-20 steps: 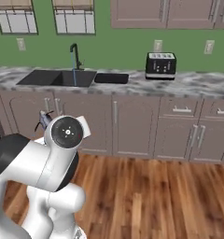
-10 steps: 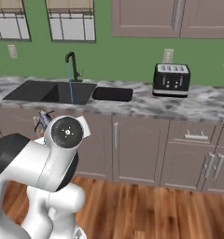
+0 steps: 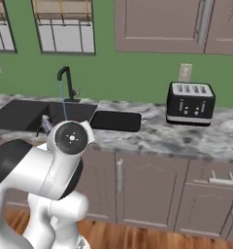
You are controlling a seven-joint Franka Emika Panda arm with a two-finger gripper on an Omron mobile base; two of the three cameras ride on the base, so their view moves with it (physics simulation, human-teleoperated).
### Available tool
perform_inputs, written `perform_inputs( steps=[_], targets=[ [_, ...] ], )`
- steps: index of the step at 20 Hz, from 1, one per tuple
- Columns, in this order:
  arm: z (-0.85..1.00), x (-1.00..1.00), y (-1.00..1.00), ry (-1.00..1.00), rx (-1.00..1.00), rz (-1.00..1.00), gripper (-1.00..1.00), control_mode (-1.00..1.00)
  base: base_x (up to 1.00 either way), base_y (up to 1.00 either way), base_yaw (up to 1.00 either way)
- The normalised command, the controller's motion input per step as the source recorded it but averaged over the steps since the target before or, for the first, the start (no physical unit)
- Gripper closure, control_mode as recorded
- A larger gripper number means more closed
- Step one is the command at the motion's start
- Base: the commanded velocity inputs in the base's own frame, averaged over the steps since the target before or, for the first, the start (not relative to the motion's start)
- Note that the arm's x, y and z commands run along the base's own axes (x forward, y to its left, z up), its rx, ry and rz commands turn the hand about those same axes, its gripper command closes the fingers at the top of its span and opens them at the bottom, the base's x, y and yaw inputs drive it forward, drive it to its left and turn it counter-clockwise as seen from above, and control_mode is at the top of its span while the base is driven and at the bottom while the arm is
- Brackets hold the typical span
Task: Take the fish out of the fridge, briefly rinse it in the sink, and place it on the tray next to the sink.
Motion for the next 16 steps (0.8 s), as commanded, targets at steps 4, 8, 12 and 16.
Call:
perform_inputs(
  steps=[4, 8, 12, 16],
  targets=[
    [0.00, 0.00, 0.00, 0.00, 0.00, 0.00, 1.00, 1.00, 1.00, 0.82, -0.06],
    [0.00, 0.00, 0.00, 0.00, 0.00, 0.00, 1.00, 1.00, 1.00, 0.81, -0.12],
    [0.00, 0.00, 0.00, 0.00, 0.00, 0.00, 1.00, 1.00, 0.44, 0.36, -0.13],
    [0.00, 0.00, 0.00, 0.00, 0.00, 0.00, 1.00, 1.00, -0.09, -0.06, 0.00]
  ],
)
